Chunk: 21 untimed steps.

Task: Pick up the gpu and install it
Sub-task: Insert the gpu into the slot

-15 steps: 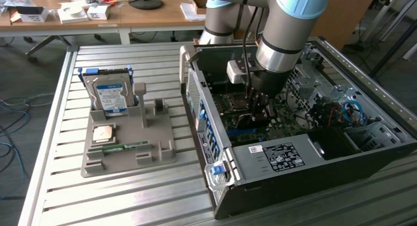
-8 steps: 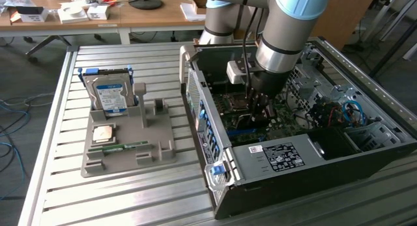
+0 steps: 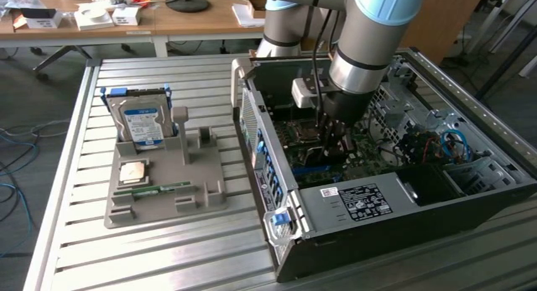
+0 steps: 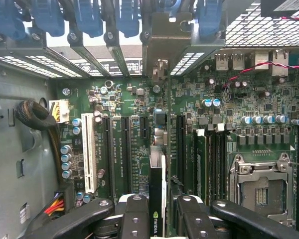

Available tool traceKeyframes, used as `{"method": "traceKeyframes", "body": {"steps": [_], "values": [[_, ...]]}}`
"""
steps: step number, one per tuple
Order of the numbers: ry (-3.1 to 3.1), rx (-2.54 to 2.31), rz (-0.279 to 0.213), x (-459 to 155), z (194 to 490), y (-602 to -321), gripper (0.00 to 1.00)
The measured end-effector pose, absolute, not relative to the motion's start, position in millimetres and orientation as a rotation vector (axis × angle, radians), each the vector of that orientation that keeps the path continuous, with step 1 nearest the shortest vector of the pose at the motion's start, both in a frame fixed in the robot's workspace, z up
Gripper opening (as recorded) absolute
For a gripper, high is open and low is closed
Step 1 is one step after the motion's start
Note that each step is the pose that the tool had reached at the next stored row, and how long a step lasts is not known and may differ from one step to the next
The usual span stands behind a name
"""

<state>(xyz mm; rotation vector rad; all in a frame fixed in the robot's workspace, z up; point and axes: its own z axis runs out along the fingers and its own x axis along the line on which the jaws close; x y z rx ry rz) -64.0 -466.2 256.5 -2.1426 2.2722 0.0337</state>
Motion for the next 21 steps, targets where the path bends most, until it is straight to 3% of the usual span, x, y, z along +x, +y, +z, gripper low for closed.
{"method": "traceKeyframes", "body": {"steps": [21], "values": [[2.263, -2.154, 0.032, -64.2, 255.5, -464.5, 0.26]]}}
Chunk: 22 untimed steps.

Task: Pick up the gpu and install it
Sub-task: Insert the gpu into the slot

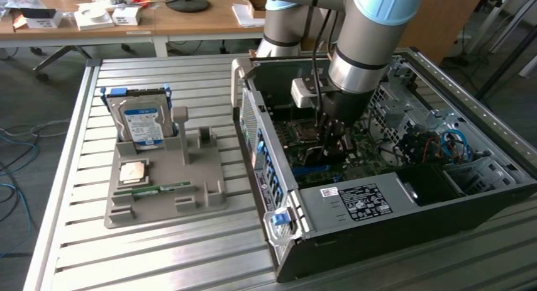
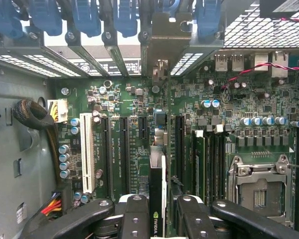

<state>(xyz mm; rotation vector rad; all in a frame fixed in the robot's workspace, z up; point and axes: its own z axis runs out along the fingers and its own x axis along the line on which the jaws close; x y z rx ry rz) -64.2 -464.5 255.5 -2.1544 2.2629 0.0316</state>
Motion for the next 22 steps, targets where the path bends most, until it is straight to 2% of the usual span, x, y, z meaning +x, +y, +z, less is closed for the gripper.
{"method": "traceKeyframes", "body": {"steps": [22], "values": [[2.259, -2.171, 0.018, -64.2, 254.4, -463.3, 0.26]]}}
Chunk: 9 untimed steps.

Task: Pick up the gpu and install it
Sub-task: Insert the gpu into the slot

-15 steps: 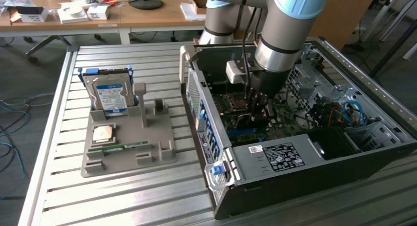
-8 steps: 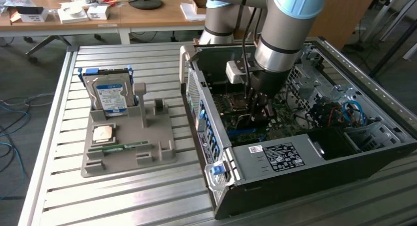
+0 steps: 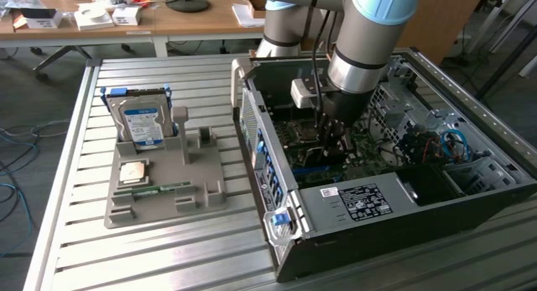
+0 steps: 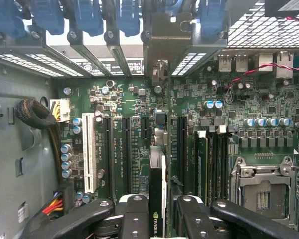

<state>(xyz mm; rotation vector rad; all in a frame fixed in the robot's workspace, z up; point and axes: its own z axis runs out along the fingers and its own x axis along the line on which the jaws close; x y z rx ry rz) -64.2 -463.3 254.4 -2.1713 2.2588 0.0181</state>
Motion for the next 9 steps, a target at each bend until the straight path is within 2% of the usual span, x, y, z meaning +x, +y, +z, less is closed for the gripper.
{"method": "traceKeyframes", "body": {"steps": [9], "values": [[2.257, -2.173, 0.018, -65.0, 254.2, -463.0, 0.26]]}}
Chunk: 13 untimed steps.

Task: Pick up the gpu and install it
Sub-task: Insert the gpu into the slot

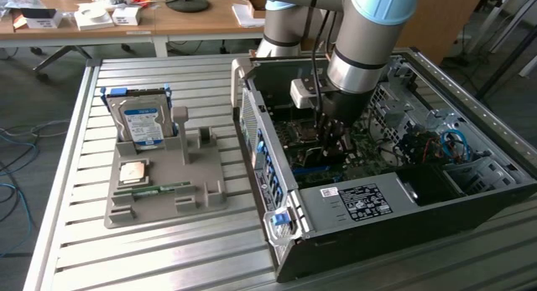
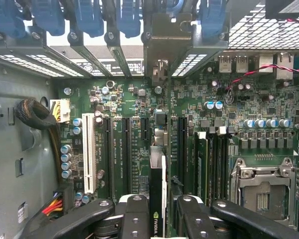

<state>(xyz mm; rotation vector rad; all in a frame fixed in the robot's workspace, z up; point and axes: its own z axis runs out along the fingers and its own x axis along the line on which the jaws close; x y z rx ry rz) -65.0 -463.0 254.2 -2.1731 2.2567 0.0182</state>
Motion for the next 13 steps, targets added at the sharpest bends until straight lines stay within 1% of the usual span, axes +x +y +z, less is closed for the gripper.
{"method": "traceKeyframes", "body": {"steps": [13], "values": [[2.257, -2.173, 0.018, -65.2, 254.2, -461.6, 0.26]]}}
